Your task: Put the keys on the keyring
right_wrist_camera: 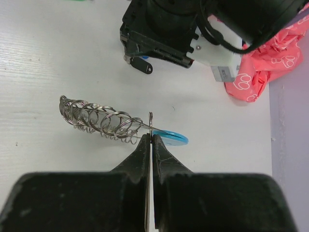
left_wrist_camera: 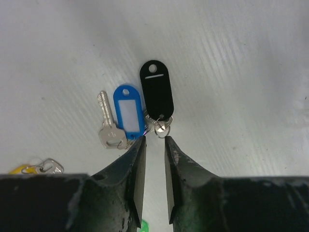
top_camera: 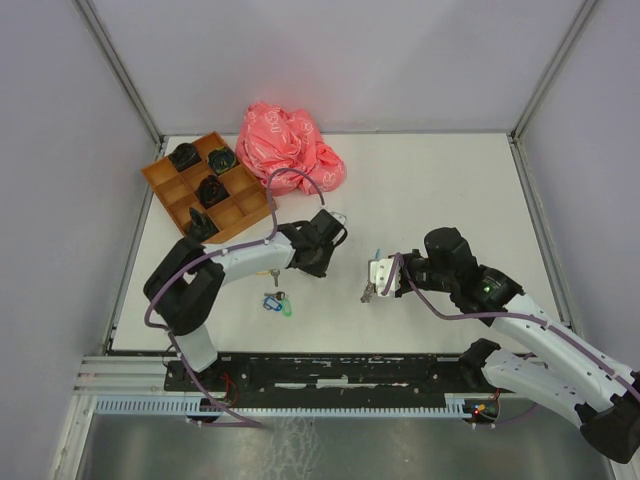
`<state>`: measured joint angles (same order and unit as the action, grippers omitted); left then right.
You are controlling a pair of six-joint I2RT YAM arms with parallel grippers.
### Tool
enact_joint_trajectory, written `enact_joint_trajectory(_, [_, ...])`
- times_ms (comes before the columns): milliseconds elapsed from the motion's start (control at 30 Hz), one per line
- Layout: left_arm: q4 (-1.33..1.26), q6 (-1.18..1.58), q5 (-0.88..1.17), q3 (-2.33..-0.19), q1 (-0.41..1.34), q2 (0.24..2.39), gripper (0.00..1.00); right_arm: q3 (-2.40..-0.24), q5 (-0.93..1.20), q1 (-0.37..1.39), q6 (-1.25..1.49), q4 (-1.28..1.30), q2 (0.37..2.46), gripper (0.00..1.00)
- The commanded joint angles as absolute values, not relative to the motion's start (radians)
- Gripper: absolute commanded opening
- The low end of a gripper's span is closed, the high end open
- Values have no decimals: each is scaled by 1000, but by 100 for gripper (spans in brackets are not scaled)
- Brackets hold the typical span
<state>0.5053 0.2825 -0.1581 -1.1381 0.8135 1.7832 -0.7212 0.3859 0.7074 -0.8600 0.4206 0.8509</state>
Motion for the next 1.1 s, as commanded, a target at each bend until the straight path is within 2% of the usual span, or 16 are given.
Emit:
enact_joint_trajectory(0, [329,409,-204,-1038,811,1645,31,-726,384,716,-848,367,838,1])
enact_joint_trajectory(333, [93,664,-228,-821,811,1526,35,-726,387,716,-846,363,839,1])
enact_joint_trajectory(567, [-100,843,-282,-671,811,1479,28,-724,387,717,-847,362,834,1])
enact_joint_trajectory(1067, [-154,867,-273,-664,810,1526,27,-723,384,720,-847,365,830,1])
